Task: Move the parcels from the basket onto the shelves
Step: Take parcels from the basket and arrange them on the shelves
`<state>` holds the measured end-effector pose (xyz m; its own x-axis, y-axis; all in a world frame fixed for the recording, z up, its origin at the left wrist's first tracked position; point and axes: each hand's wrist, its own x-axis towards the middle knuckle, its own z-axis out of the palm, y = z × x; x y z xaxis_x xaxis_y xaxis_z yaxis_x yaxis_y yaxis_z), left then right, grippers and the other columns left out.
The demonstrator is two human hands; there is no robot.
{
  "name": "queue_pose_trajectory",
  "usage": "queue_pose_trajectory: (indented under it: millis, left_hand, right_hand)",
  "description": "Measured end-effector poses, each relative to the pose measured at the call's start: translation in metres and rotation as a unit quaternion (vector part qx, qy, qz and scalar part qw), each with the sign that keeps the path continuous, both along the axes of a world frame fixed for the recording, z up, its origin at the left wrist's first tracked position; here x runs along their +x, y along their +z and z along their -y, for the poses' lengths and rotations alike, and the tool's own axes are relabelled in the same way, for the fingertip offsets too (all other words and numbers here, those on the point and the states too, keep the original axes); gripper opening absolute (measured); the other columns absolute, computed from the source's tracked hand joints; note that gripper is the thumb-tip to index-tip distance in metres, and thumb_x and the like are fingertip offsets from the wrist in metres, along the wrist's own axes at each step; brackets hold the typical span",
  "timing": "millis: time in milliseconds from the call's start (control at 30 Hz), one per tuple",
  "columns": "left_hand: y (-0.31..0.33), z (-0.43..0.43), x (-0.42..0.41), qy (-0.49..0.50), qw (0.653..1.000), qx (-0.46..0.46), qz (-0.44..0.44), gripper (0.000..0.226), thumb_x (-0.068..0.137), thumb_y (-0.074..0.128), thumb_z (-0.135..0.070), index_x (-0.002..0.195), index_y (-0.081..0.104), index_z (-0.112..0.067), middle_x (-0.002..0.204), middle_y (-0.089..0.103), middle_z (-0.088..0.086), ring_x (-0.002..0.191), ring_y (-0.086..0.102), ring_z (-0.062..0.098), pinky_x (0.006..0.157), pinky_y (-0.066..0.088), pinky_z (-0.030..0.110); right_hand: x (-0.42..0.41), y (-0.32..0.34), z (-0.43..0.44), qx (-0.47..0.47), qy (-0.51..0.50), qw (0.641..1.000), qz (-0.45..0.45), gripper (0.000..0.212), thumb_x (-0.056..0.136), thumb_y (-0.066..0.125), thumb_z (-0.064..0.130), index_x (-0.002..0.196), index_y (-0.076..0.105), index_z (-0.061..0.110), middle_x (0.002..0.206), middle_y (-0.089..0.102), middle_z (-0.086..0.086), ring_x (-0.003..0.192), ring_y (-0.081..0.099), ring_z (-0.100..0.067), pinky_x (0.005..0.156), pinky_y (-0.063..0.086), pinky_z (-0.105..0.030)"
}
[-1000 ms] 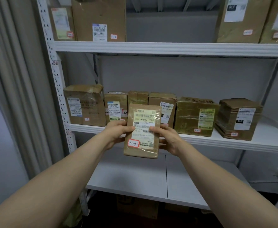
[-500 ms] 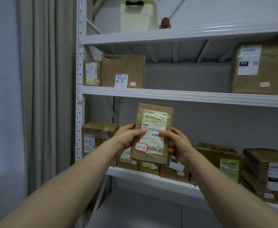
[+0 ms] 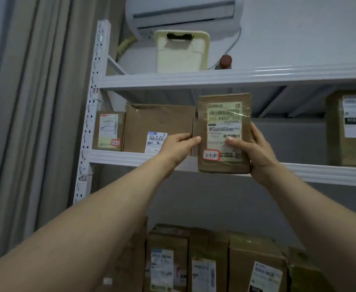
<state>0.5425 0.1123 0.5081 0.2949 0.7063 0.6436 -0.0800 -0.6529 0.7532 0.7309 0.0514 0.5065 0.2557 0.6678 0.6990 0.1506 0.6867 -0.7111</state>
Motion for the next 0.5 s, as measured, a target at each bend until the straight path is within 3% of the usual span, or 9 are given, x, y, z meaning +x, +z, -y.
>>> queue_pose_trajectory:
  millis: [67,167,267,367,500]
  left_hand:
    - [0.015,-0.027,0.006,0.049,0.997,0.041,-0.032,0.042,0.091,0.061,-0.014,0.132,0.055,-0.009,0.126,0.059,-0.001,0.114,0.054,0.011,0.095,0.040,0.019]
    - [0.027,-0.058,0.015,0.125,0.978,0.117,-0.120,0.047,0.088,0.055,-0.004,0.134,0.053,-0.014,0.134,0.057,0.003,0.123,0.052,0.019,0.103,0.044,0.037]
    - [0.034,-0.080,0.026,0.197,0.942,0.195,-0.190,0.056,0.084,0.046,0.003,0.136,0.051,-0.018,0.137,0.053,0.001,0.128,0.047,0.019,0.105,0.041,0.037]
    - [0.039,-0.090,0.037,0.212,0.932,0.219,-0.196,0.056,0.084,0.048,0.003,0.136,0.052,-0.018,0.133,0.057,0.002,0.125,0.050,0.020,0.104,0.042,0.036]
    - [0.044,-0.098,0.051,0.232,0.930,0.231,-0.166,0.048,0.086,0.053,-0.002,0.131,0.056,-0.018,0.122,0.064,0.002,0.114,0.057,0.019,0.099,0.047,0.034]
  right_hand:
    - [0.012,0.022,-0.013,0.016,-0.018,1.000,-0.011,0.094,0.065,0.086,0.018,0.144,0.036,0.030,0.118,0.068,-0.001,0.101,0.069,-0.024,0.087,0.055,-0.050]
    - [0.026,0.043,-0.025,0.031,-0.068,0.997,0.010,0.074,0.075,0.079,0.019,0.137,0.042,0.033,0.114,0.068,0.004,0.094,0.071,-0.018,0.069,0.058,-0.038]
    - [0.036,0.056,-0.040,0.017,-0.102,0.995,-0.007,0.073,0.078,0.077,0.021,0.139,0.039,0.032,0.109,0.067,0.010,0.074,0.071,-0.005,0.051,0.053,-0.026]
    - [0.047,0.058,-0.055,-0.019,-0.101,0.995,0.002,0.063,0.082,0.074,0.017,0.135,0.040,0.026,0.101,0.066,0.010,0.058,0.068,0.000,0.037,0.048,-0.020]
    - [0.056,0.055,-0.079,-0.070,-0.101,0.991,0.046,0.061,0.081,0.075,0.020,0.128,0.038,0.027,0.104,0.066,0.007,0.068,0.069,-0.005,0.044,0.050,-0.019]
